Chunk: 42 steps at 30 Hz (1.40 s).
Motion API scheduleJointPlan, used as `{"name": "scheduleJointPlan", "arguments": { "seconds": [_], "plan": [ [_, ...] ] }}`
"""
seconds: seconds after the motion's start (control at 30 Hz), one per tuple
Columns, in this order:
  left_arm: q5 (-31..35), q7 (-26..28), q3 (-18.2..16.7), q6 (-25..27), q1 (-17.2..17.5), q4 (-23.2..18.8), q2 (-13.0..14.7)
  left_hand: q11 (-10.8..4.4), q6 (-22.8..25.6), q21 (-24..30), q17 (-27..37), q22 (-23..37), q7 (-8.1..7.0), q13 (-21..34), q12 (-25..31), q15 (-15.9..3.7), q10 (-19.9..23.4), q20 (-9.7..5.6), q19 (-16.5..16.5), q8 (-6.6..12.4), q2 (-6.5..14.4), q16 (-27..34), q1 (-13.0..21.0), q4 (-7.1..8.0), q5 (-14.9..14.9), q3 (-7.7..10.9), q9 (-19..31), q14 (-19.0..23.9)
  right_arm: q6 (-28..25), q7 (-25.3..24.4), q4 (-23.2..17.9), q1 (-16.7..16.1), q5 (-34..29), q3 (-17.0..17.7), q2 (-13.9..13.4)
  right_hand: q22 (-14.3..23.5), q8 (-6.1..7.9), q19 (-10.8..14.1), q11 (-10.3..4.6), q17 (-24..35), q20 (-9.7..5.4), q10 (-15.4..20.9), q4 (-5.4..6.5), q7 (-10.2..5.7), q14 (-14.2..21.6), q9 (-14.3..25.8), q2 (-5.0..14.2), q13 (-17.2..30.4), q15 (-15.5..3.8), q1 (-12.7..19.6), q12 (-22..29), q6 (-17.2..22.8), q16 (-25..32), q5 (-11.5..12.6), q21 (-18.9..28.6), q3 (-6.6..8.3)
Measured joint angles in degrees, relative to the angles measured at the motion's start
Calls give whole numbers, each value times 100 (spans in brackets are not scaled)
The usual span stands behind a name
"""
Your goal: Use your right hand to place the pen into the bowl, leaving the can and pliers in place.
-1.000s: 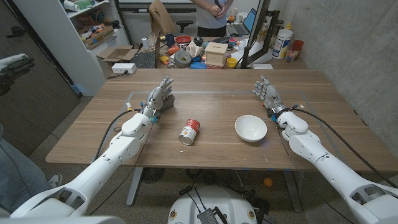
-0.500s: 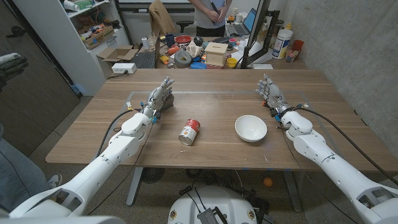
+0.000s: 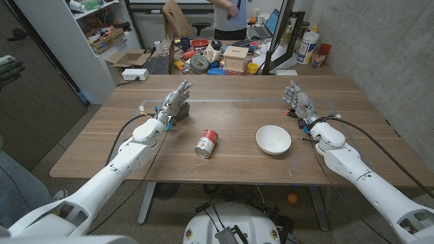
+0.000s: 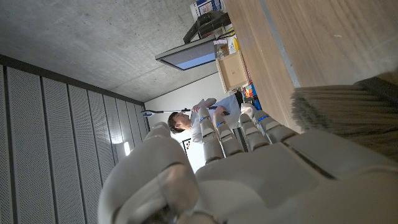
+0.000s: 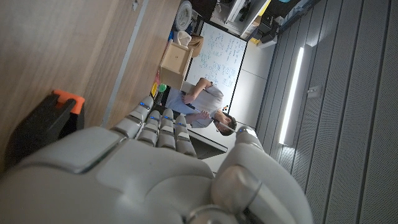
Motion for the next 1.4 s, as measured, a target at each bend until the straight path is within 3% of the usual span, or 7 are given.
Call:
{"name": "scheduleJointPlan", "arguments": {
  "seconds": [0.27, 0.6, 0.87, 0.9, 1.03, 1.1, 1.4],
  "plan": [
    [43, 10, 9, 69, -30, -74, 44, 0, 0, 0, 0, -1, 0, 0, 0, 0, 0, 0, 0, 0, 0, 0, 0, 0, 0, 0, 0, 0, 67, -259, -359, -263, -191, 95, -151, 28, 39, 17, -11, 0, 17, 99, -55, -5, 98, 0, 15, 0, -41, 105, 0, 147, 0, 0, -27, 55],
    [82, -2, 36, 128, -101, -91, 74, 0, 0, 0, 0, -1, 0, -1, 0, 0, 0, 0, 0, 0, 0, 0, 0, 0, 0, 0, -1, 0, 210, -895, -1057, -875, -627, 373, -415, 28, 94, 89, -31, -1, 7, 302, -140, -84, 230, 0, 76, -1, -70, 286, 23, 351, 0, 0, -66, 139],
    [115, -43, 38, 203, -105, -91, 74, 1, 0, 0, -1, -1, 0, 0, 0, 0, 0, 0, 0, 0, 0, 0, 0, 0, 0, 0, -1, 0, 212, -918, -1586, -1389, -646, 597, -565, 28, 116, 192, -102, -15, -34, 495, -248, -160, 397, -1, 121, -1, -159, 447, 45, 559, 39, 0, -66, 197],
    [117, -47, 38, 207, -105, -91, 74, 1, 0, 0, -1, -1, 0, -1, 0, 0, 0, 1, 0, 0, 0, 0, 0, 0, 0, 0, -1, 0, 154, -1512, -1620, -1422, -1120, 611, -570, 28, 121, 211, -114, -14, -15, 523, -254, -175, 405, -1, 129, -1, -163, 475, 45, 584, 39, 0, -66, 203],
    [130, -66, 98, 243, -237, -91, 76, 1, 0, 0, -1, -1, 0, -1, 0, 0, -1, 1, 0, 0, 0, 0, 0, 0, 0, 0, -1, 0, 154, -1512, -1786, -1625, -1120, 698, -587, 27, 137, 244, -135, -1, -44, 606, -294, -196, 499, -1, 126, -1, -199, 537, 90, 655, 39, 0, -66, 210],
    [141, -74, 112, 260, -274, -41, 76, 1, 0, 0, -1, -1, 0, -1, 0, 0, -1, 0, 0, 0, 0, 0, 0, 0, 0, 0, -1, 0, 73, -1857, -1899, -1755, -1395, 759, -597, 27, 137, 285, -135, 2, -46, 649, -318, -204, 537, -1, 126, -1, -236, 537, 90, 674, 39, 0, -66, 220],
    [178, -73, 121, 275, -325, -32, 69, 1, 0, 0, -1, -2, 0, -1, 0, 0, -1, 1, 0, 0, 0, 0, 0, 0, 0, 0, -1, 0, -124, -2270, -2281, -2209, -1806, 975, -657, 27, 153, 410, -192, 1, -68, 797, -364, -288, 673, 28, 118, 5, -290, 666, 90, 819, 39, 0, -66, 266]
  ]
}}
